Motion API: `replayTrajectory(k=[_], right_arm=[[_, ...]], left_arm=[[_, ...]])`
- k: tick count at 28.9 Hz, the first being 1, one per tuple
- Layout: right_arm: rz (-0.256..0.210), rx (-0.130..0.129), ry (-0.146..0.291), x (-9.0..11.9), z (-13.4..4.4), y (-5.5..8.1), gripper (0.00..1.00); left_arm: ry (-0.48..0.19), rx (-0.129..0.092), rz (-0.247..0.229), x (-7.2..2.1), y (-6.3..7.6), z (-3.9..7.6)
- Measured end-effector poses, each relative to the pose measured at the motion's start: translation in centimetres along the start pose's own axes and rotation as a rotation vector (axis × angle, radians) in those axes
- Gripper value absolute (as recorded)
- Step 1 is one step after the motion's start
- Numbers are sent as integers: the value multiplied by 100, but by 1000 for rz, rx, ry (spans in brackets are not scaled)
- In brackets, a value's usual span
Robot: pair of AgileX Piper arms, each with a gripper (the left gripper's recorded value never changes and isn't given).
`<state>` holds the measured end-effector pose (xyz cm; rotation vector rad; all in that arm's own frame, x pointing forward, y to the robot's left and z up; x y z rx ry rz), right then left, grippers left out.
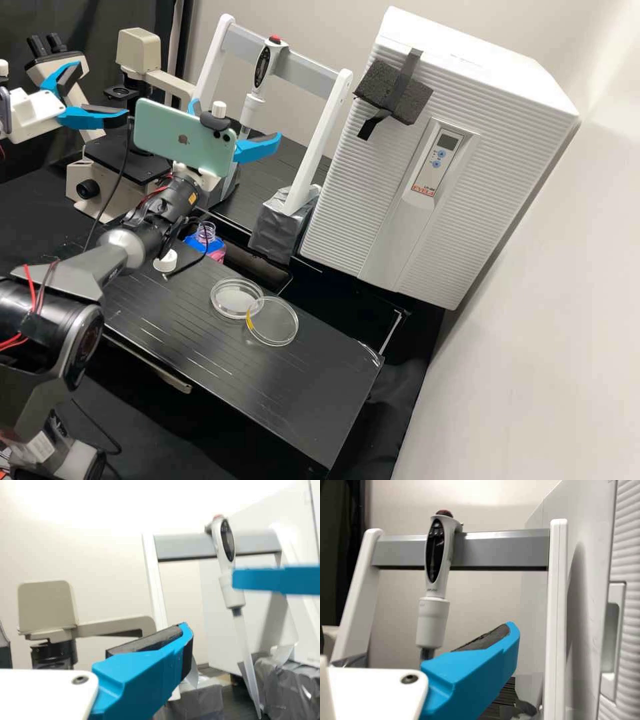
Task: Use the pipette
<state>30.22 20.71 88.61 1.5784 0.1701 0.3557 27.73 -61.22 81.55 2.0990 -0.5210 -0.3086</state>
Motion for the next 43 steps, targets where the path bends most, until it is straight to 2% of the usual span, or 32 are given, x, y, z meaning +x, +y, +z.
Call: replayTrajectory(k=[6, 9, 11, 15, 19, 20, 24, 30, 36, 38, 40, 43], right_arm=[[21, -21, -11, 257, -157, 77, 100], [25, -31, -19, 365, -198, 82, 100], [18, -32, -34, 442, -203, 74, 100], [-13, -51, -72, 603, -154, -11, 100], [-42, -54, -104, 711, -107, -84, 100], [-52, -56, -112, 739, -92, -108, 0], [-70, -51, -123, 770, -77, -128, 0], [-68, -52, -131, 774, -49, -107, 0], [-68, -52, -131, 774, -49, -107, 0], [-68, -52, -131, 774, -49, -107, 0], [-67, -51, -132, 774, -48, -107, 0], [-68, -68, -132, 774, -48, -107, 0]], left_arm=[[13, -15, -1, 142, 25, 1], [10, -16, 7, 162, 45, 12], [9, -16, 11, 169, 56, 14], [9, -17, 14, 173, 63, 15], [9, -19, 14, 173, 63, 15], [9, -19, 13, 173, 62, 15], [6, -20, 12, 173, 62, 17], [-27, -61, -1, 173, 50, 48], [-29, -62, -14, 173, 38, 50], [-44, -71, -17, 172, 37, 63], [-63, -66, -20, 171, 34, 81], [-71, -63, -21, 171, 33, 88]])
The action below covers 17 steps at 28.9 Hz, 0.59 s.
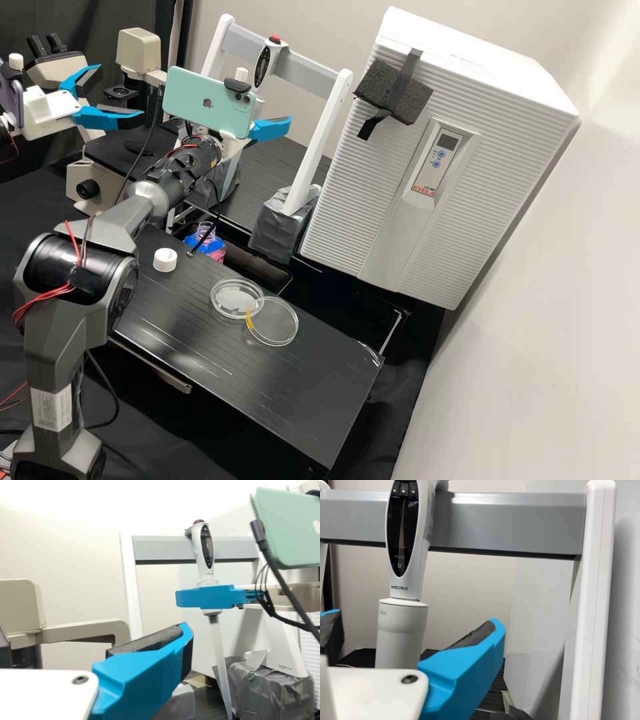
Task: Use the pipette
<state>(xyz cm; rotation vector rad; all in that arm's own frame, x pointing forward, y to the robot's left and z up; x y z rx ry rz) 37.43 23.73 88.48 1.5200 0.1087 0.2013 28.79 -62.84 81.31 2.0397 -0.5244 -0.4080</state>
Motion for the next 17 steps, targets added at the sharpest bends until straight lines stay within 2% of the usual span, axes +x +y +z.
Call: replayTrajectory(k=[5, 9, 17], right_arm=[[0, -8, 0, 0, 0, 0, 0], [5, -27, -4, 5, 15, 20, 0], [20, -17, 0, 16, -14, 66, 0]], left_arm=[[-1, 1, 0, 0, 0, 1], [-1, 1, 0, 0, 0, 1], [-1, 1, -2, -3, -5, 0]])
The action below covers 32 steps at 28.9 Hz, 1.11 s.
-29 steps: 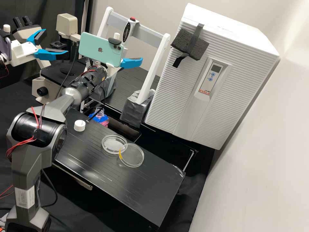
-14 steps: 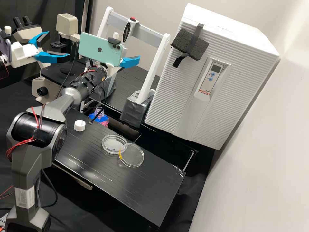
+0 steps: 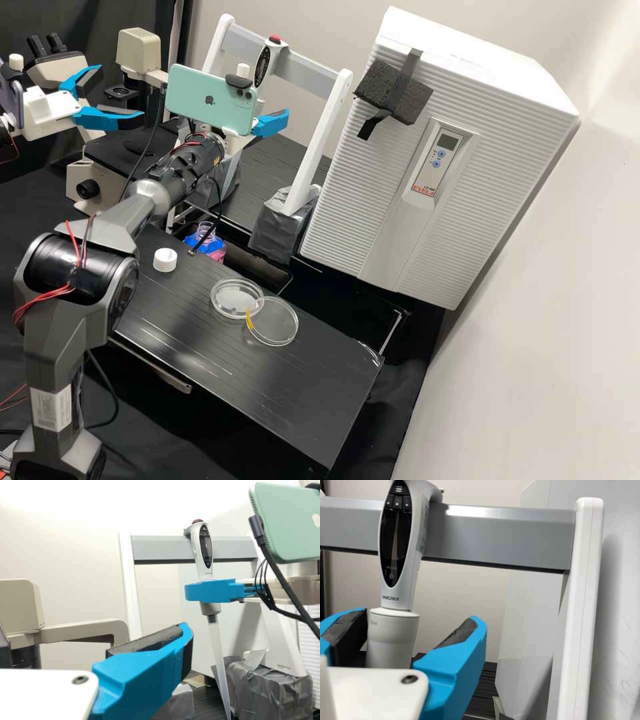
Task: Use the pipette
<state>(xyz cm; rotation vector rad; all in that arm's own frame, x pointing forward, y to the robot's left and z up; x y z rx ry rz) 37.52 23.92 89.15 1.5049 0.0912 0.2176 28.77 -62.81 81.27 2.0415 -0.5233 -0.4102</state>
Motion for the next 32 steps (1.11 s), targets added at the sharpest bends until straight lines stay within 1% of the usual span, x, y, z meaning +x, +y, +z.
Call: replayTrajectory(k=[3, 4, 5, 11, 22, 25, 28, 32], right_arm=[[0, 1, -1, 0, 1, 0, 0], [0, -5, -1, 0, 1, 0, 0], [0, -4, -2, 0, 1, 0, 0], [0, -16, -3, 0, 3, 0, 0], [-1, -16, -1, -1, -4, -5, 0], [-6, -6, 6, -14, -40, -20, 0], [-7, -4, 11, -22, -59, -24, 0], [-8, -4, 12, -23, -66, -29, 0]], left_arm=[[0, 0, -1, -2, -3, -1], [0, 0, -1, -2, -3, -1], [0, 0, -1, -2, -3, -1], [2, 0, -11, -19, -30, -5], [3, -2, -18, -32, -49, -8], [5, 0, -17, -31, -46, -16], [1, -7, -18, -31, -47, -14], [2, -1, -21, -40, -55, -30]])
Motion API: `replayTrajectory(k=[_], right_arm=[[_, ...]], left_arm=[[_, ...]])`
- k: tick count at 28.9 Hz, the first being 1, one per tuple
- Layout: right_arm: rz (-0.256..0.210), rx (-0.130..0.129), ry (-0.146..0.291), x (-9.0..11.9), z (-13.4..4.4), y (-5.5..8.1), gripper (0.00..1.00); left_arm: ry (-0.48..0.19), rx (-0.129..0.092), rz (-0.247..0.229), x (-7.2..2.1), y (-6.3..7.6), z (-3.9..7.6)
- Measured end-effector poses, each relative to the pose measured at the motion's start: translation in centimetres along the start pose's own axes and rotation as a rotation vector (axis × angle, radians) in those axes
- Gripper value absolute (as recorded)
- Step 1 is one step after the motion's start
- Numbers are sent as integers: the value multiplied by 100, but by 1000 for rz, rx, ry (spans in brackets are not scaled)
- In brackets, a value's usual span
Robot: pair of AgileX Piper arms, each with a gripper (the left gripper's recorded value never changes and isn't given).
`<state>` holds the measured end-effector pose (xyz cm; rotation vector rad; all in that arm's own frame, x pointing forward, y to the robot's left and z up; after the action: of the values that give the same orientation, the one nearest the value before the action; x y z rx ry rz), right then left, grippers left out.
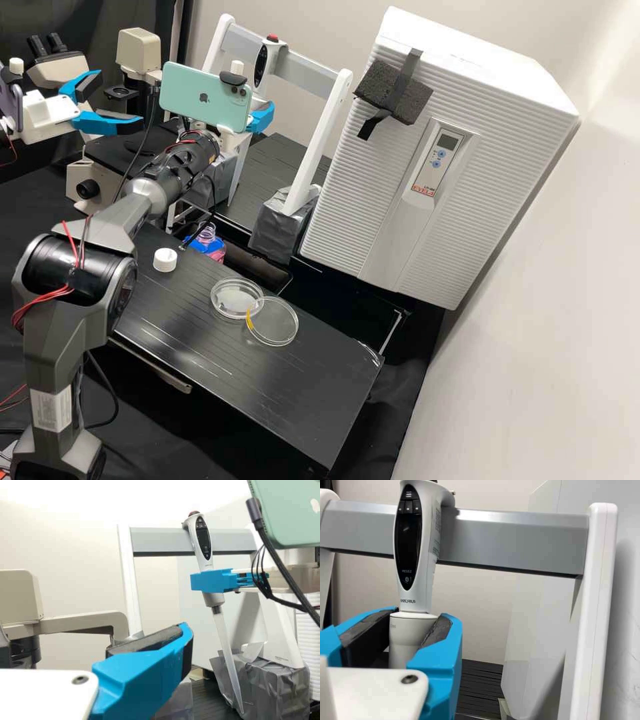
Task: Use the pipette
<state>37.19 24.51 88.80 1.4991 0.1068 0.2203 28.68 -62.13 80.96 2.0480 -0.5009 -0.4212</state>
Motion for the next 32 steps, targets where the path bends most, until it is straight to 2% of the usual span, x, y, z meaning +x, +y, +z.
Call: replayTrajectory(k=[12, 15, 19, 23, 28, 32], right_arm=[[0, 0, 0, 0, 0, 0, 0], [3, 17, 2, -8, -9, 15, 0], [-5, 58, 12, -49, -52, 66, 0], [15, 94, 29, -107, -113, 164, 0], [57, 100, 47, -158, -165, 268, 0], [108, 143, 65, -202, -192, 323, 0]], left_arm=[[3, -6, -5, -18, -21, -14], [1, -10, -6, -18, -22, -12], [1, -11, -6, -18, -22, -12], [3, -9, -3, -14, -13, -22], [3, -9, -1, -11, -8, -21], [-13, -37, -6, -11, -10, -17]])
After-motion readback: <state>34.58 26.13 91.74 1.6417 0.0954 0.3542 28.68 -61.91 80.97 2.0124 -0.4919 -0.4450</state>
